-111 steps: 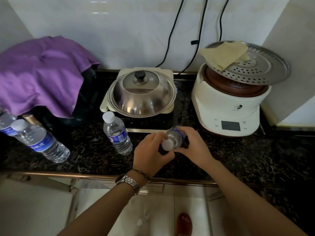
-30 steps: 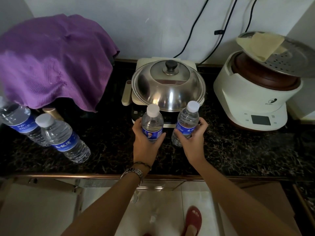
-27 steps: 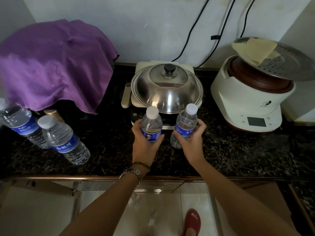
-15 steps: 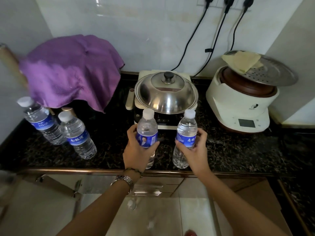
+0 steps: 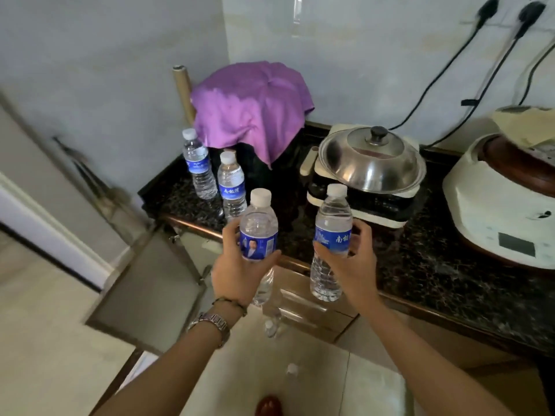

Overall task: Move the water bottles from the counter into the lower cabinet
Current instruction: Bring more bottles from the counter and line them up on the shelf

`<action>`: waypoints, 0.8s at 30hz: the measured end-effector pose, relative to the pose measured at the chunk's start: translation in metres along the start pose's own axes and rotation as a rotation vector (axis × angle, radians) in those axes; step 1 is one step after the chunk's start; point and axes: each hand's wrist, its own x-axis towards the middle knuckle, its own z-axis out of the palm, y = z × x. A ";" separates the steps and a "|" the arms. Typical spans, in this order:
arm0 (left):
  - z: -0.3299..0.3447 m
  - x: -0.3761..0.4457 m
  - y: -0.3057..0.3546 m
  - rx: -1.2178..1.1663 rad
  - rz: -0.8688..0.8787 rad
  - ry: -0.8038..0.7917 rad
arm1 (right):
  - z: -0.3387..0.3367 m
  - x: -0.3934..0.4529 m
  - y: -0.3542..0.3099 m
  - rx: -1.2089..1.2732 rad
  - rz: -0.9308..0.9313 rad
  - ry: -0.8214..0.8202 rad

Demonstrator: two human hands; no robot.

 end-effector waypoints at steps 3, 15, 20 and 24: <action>-0.031 -0.029 -0.016 0.054 -0.047 0.037 | 0.025 -0.026 0.002 0.009 -0.001 -0.063; -0.097 -0.060 -0.078 0.144 -0.179 0.103 | 0.099 -0.080 0.007 -0.020 0.018 -0.243; -0.111 -0.034 -0.119 0.119 -0.193 0.030 | 0.148 -0.078 0.010 -0.003 0.078 -0.207; -0.122 -0.003 -0.165 0.076 -0.215 -0.053 | 0.198 -0.081 0.018 -0.024 0.153 -0.128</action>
